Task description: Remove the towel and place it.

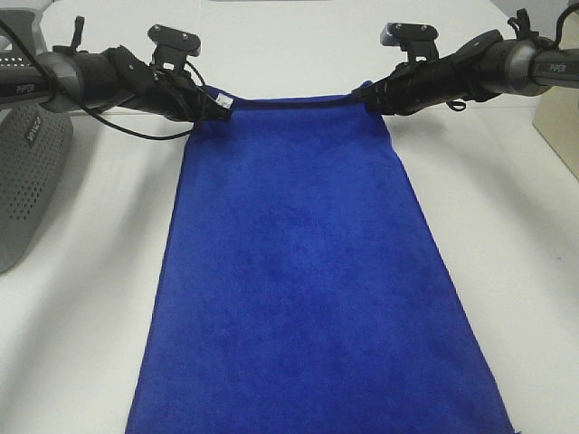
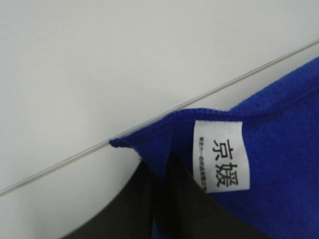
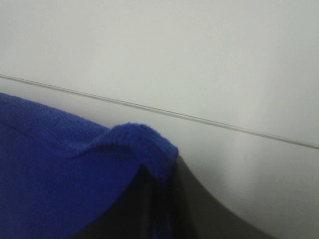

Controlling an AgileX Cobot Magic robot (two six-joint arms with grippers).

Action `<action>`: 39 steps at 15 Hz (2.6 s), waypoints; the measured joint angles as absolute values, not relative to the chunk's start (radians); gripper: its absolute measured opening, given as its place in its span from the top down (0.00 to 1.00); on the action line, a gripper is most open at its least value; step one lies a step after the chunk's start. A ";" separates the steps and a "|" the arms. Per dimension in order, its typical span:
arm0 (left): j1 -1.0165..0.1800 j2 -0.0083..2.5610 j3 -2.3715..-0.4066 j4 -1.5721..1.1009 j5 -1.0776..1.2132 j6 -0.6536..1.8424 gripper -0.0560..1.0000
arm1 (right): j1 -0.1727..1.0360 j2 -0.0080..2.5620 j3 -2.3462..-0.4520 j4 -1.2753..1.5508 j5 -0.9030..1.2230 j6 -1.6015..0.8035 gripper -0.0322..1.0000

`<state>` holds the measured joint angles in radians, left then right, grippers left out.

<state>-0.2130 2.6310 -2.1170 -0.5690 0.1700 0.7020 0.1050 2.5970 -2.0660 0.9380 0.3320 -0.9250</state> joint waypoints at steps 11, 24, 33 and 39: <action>-0.213 2.610 -2.117 -0.556 0.108 0.704 0.38 | 0.104 2.576 -2.066 0.893 0.376 -0.850 0.35; -0.207 2.055 -2.118 0.128 1.205 -0.032 0.38 | 0.069 1.997 -2.066 0.186 1.214 -0.107 0.22; -0.025 1.827 -1.906 -0.006 1.211 -0.021 0.38 | -0.048 1.655 -1.719 0.184 1.213 -0.062 0.22; -0.025 1.274 -1.318 0.018 1.158 -0.044 0.38 | -0.048 1.055 -1.173 0.180 1.216 -0.062 0.22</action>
